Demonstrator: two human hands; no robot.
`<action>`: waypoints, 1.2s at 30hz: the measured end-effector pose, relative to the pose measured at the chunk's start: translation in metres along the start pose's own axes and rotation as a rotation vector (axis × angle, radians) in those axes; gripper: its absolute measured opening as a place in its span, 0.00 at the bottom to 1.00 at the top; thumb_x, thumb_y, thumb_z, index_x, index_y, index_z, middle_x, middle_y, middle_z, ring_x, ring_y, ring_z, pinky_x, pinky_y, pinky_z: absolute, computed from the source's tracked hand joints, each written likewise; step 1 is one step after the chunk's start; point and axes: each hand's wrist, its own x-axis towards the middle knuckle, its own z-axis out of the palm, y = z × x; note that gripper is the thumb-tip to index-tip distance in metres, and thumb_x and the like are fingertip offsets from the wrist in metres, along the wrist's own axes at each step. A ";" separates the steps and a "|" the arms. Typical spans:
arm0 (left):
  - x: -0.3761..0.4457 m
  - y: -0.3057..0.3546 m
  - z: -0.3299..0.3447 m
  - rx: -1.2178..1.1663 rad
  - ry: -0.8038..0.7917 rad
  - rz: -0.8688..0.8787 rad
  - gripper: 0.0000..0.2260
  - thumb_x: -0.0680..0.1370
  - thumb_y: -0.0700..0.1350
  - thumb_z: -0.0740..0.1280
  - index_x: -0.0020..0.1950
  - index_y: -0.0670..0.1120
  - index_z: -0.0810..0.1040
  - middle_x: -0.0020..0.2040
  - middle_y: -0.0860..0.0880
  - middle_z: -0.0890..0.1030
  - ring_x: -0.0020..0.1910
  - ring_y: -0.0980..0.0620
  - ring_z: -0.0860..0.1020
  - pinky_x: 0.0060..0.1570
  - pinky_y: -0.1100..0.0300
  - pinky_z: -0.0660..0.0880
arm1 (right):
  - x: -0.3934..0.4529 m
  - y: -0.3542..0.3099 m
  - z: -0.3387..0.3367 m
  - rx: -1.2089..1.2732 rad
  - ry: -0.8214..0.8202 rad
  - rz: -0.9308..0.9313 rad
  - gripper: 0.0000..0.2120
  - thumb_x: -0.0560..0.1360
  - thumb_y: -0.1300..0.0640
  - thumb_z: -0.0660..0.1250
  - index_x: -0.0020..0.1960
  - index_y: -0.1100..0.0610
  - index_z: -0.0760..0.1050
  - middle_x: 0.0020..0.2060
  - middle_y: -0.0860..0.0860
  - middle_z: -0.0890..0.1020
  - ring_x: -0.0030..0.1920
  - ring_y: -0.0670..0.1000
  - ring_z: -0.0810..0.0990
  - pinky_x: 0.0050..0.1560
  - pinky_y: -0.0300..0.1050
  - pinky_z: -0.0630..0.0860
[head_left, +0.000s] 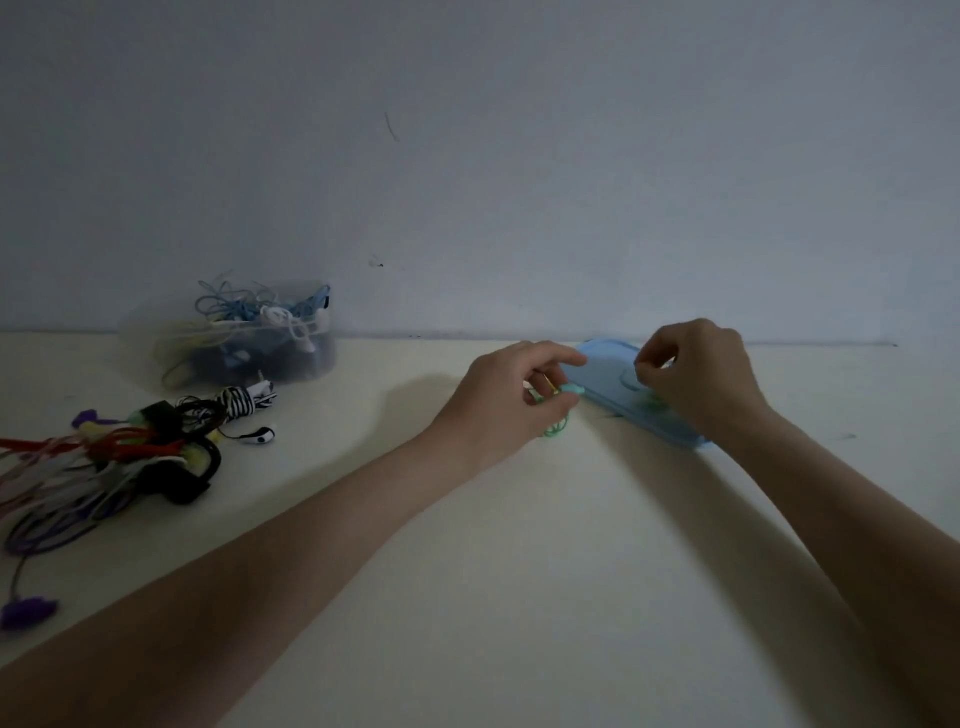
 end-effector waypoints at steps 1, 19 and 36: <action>0.001 -0.001 0.002 0.023 -0.006 -0.001 0.12 0.73 0.36 0.68 0.55 0.45 0.79 0.39 0.56 0.75 0.38 0.57 0.73 0.39 0.68 0.71 | 0.000 0.001 0.001 -0.002 -0.025 -0.005 0.06 0.71 0.65 0.66 0.42 0.60 0.81 0.41 0.58 0.83 0.43 0.56 0.79 0.43 0.45 0.73; 0.003 -0.017 0.003 -0.085 0.163 -0.177 0.06 0.73 0.38 0.70 0.46 0.49 0.79 0.36 0.56 0.76 0.31 0.66 0.72 0.40 0.74 0.70 | 0.004 -0.018 -0.022 -0.369 -0.305 -0.024 0.12 0.69 0.57 0.73 0.49 0.62 0.78 0.47 0.62 0.79 0.48 0.62 0.78 0.45 0.46 0.72; -0.003 -0.010 -0.001 -0.195 0.187 -0.179 0.09 0.73 0.35 0.70 0.49 0.47 0.80 0.39 0.53 0.78 0.35 0.65 0.74 0.41 0.75 0.71 | -0.002 -0.050 -0.023 0.009 -0.264 -0.095 0.05 0.69 0.66 0.70 0.37 0.58 0.77 0.35 0.56 0.82 0.32 0.48 0.79 0.28 0.29 0.72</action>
